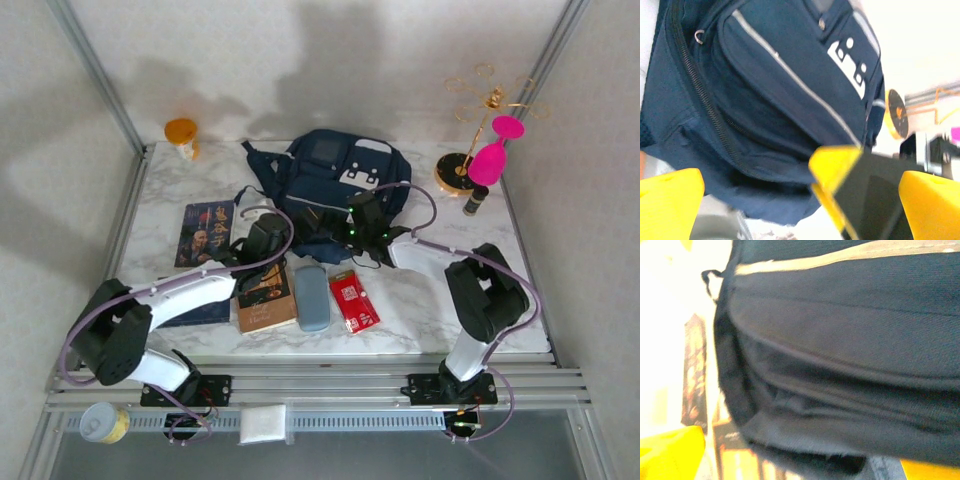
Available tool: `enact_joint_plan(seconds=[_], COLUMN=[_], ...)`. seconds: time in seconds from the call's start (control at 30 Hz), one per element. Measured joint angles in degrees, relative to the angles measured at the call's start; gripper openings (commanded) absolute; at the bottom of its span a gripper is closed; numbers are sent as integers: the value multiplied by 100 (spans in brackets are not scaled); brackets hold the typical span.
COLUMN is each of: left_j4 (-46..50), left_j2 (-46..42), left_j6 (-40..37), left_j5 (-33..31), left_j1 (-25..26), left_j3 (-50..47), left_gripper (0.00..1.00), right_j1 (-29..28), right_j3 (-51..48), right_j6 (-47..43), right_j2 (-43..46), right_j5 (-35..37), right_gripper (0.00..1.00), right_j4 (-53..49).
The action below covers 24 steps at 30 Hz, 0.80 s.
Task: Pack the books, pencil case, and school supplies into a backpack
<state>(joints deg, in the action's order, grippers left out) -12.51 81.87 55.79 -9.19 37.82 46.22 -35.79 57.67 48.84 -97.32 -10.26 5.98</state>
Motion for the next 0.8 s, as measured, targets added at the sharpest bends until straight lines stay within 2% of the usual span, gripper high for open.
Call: enact_joint_plan(seconds=[0.23, 0.37, 0.47, 0.53, 0.67, 0.8], left_j4=[87, 33, -76, -188, -315, -299], left_j2=[-227, -85, 297, 590, 1156, 1537], left_j6=[-2, 37, 142, 216, 258, 149], left_j5=[-63, 195, 358, 490, 675, 643], left_j1=[-144, -109, 74, 269, 542, 479], left_j3=[-94, -76, 22, 111, 372, 619], left_gripper=[99, 99, 99, 99, 99, 99], right_j1=[234, 970, 1711, 2006, 2205, 2192], right_j3=[-778, -828, -780, -647, -282, -37], right_j6=[-146, -308, -385, -466, -579, -643], right_j2=[1543, 1818, 1576, 1193, 321, -275], right_j5=[-2, -216, -243, -229, -337, -479], right_gripper=[99, 98, 91, 87, 75, 63], right_j4=[-227, -474, -566, -584, -505, -229])
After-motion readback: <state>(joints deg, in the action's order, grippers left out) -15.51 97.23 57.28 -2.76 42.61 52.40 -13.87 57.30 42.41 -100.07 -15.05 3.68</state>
